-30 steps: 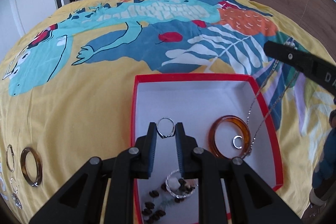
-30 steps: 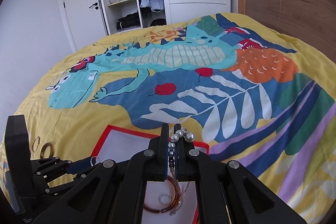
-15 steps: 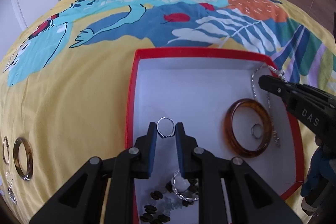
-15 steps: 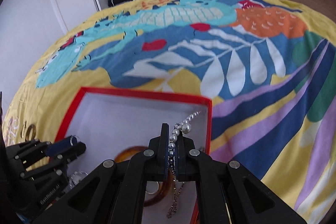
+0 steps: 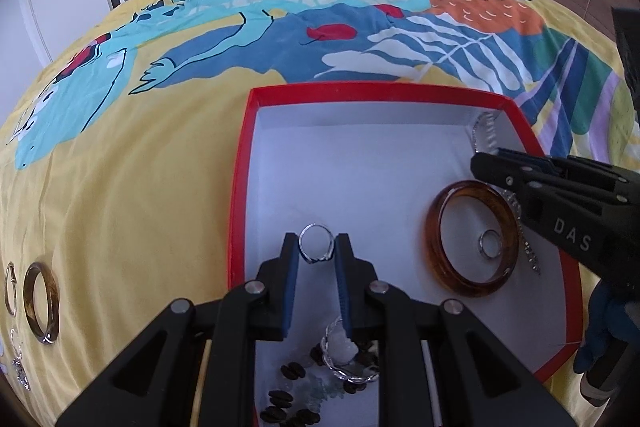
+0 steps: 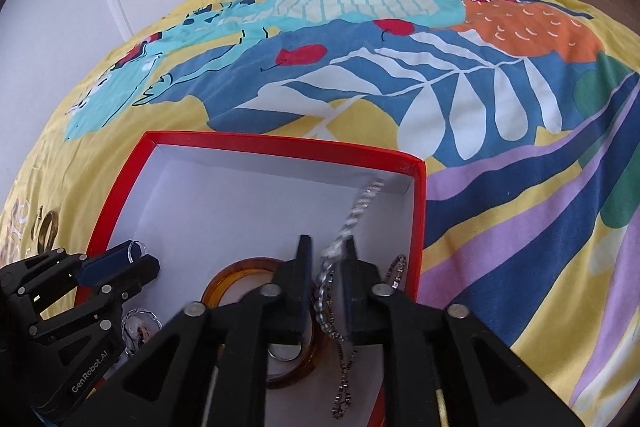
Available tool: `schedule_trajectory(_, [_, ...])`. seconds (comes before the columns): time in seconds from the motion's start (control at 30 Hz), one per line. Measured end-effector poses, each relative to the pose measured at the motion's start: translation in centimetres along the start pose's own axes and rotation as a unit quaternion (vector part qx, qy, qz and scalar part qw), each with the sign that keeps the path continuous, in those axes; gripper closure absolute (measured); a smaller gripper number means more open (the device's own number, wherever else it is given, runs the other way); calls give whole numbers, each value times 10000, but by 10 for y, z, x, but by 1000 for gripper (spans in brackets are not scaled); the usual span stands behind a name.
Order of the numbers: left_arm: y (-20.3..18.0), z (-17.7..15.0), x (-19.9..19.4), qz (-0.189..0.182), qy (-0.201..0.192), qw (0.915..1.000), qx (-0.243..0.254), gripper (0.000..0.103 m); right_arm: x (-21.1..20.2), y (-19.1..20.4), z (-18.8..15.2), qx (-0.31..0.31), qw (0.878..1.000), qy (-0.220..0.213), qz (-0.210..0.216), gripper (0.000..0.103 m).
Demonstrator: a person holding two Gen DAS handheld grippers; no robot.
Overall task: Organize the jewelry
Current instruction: 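Open the left tool to drop the ring while the right tool lowers and releases the necklace, then move both open tools back from the box over the remaining jewelry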
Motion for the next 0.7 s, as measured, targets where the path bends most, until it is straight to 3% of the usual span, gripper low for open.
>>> schedule_trajectory(0.2, [1,-1,-1,-24,36,10000,-4,84,-8,-1,4,-9,9999,-101,-57,65])
schedule_trajectory(0.33, [-4,-3,-5,-166,65,9998,12,76,-17,-3,5,61,9998,-175,-28,64])
schedule_trajectory(0.4, [-6,-4,-9,-219,43,9998,1,68,-25,-5,5,116,9996,-240,-31,62])
schedule_trajectory(0.7, [11,-2,-60,-394,-321,9986,-164,66,-78,-10,9,328,9978,-580,-75,61])
Point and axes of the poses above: each gripper's, at about its wrist camera, not at the fingertips, and x roughly the way its jaws point, y to its left, z to its top, the point moved 10 cm from there along x, roughly the way its jaws point, and after that the axes turned 3 degrees about y, right-handed, at the moved point
